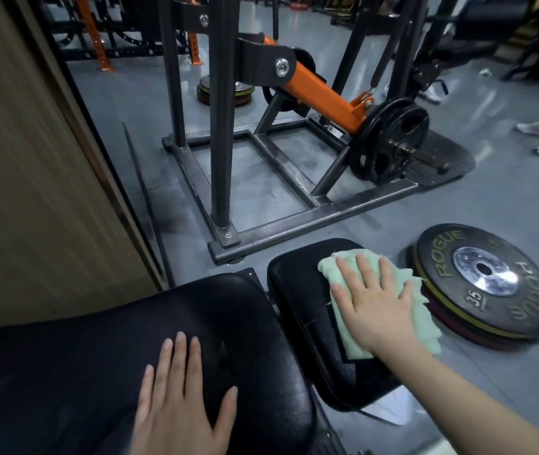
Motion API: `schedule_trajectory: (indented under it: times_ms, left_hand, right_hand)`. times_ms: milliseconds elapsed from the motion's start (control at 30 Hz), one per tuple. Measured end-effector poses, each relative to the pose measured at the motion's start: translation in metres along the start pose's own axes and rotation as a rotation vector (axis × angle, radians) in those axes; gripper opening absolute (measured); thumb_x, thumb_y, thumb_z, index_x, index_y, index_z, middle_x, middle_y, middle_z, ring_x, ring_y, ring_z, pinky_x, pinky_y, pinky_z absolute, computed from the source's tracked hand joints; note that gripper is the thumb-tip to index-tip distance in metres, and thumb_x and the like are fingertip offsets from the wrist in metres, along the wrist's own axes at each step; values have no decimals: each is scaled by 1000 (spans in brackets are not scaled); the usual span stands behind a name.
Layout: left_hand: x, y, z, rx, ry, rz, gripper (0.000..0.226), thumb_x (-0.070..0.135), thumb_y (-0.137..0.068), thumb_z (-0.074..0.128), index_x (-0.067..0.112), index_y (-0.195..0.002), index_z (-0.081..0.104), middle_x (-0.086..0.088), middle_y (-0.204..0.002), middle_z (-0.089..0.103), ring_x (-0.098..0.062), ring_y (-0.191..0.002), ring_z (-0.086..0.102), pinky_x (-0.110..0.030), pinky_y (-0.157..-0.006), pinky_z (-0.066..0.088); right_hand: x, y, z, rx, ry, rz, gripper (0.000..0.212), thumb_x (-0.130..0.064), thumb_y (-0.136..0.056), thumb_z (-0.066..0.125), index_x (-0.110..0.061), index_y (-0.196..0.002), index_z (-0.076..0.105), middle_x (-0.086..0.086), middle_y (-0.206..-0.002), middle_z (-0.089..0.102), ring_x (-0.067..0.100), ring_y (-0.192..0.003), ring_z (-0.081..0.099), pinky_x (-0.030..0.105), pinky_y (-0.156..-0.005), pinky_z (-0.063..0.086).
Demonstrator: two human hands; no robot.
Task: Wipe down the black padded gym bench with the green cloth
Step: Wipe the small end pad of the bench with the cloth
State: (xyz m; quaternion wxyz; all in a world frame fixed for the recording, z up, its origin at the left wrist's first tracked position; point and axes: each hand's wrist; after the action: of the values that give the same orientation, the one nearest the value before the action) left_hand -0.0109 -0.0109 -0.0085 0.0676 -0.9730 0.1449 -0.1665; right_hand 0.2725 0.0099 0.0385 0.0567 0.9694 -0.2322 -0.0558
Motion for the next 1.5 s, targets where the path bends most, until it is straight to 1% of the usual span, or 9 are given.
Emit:
schedule_trajectory:
  times_ms: [133, 233, 400, 633, 733, 967, 1200, 1367, 1500]
  left_hand:
    - [2, 2, -5, -43, -13, -26, 87, 65, -93, 10, -1, -135, 48, -16, -144, 44, -9, -146, 2, -34, -117, 6]
    - [3, 3, -8, -81, -41, -38, 87, 64, -93, 8, -1, -135, 48, -17, -144, 44, -18, -141, 22, -36, -115, 7]
    - [3, 4, -9, -74, -68, -39, 87, 64, -93, 9, -1, -135, 49, -17, -144, 44, -23, -137, 28, -36, -115, 7]
    - [3, 3, -8, -77, -83, -39, 89, 65, -92, 9, -1, -135, 48, -17, -145, 42, -24, -137, 29, -33, -116, 3]
    - [3, 4, -8, -70, -87, -36, 88, 65, -92, 8, -1, -136, 47, -17, -145, 43, -25, -137, 29, -33, -116, 4]
    - [1, 2, -6, -92, -36, -26, 90, 67, -91, 10, -1, -136, 46, -18, -144, 43, -12, -144, 12, -29, -116, 0]
    - [-1, 1, -2, -56, -47, -10, 94, 68, -91, 9, -5, -132, 51, -22, -141, 45, -30, -134, 30, -28, -116, -2]
    - [1, 3, -4, -86, -54, -33, 92, 67, -91, 8, -3, -134, 49, -21, -143, 44, -30, -135, 31, -30, -116, -1]
    - [2, 4, -5, -62, -74, -35, 90, 66, -92, 8, -3, -135, 48, -19, -144, 43, -28, -136, 30, -31, -117, 0]
  right_hand:
    - [-16, 45, 9, 27, -63, 116, 54, -56, -96, 4, -49, -148, -6, -11, -161, -9, 22, -146, -19, 57, -114, -8]
    - [-29, 76, 30, 110, -118, 244, 57, -52, -92, -7, -50, -148, 0, -13, -161, -5, 19, -146, -18, 55, -114, -10]
    - [-53, 95, 53, 402, -506, 407, 59, -50, -90, 20, -34, -140, 47, 1, -154, 33, 23, -146, 6, 67, -107, 18]
    - [-52, 81, 34, 512, -927, 720, 46, -43, -99, 36, -34, -144, 41, -11, -161, 1, 11, -146, -12, 38, -112, 6]
    - [-69, 88, 35, 487, -1127, 880, 51, -39, -100, 41, -42, -148, 27, -13, -160, -13, 23, -147, -6, 46, -113, 15]
    - [-70, 86, 39, 538, -1172, 903, 55, -47, -96, 43, -44, -148, 25, -9, -161, -7, 32, -142, 20, 48, -106, 31]
    - [-2, 53, 5, 505, -1097, 876, 50, -40, -102, 34, -32, -150, 25, 3, -160, 14, 22, -140, 24, 39, -108, 22]
    - [-52, 76, 22, 483, -1083, 911, 52, -45, -99, 37, -45, -148, 22, -10, -161, -6, 30, -142, 16, 50, -105, 29]
    - [-80, 98, 38, 469, -986, 782, 52, -50, -96, 37, -48, -146, 24, -17, -157, -17, 30, -142, 7, 54, -94, 38]
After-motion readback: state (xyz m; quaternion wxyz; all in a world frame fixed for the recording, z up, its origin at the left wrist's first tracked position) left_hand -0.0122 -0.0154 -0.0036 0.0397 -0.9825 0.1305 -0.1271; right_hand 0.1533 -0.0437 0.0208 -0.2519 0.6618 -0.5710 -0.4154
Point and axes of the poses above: each hand's wrist, its own y-axis away from the middle knuckle, its own z-axis out of the palm, x = y × z
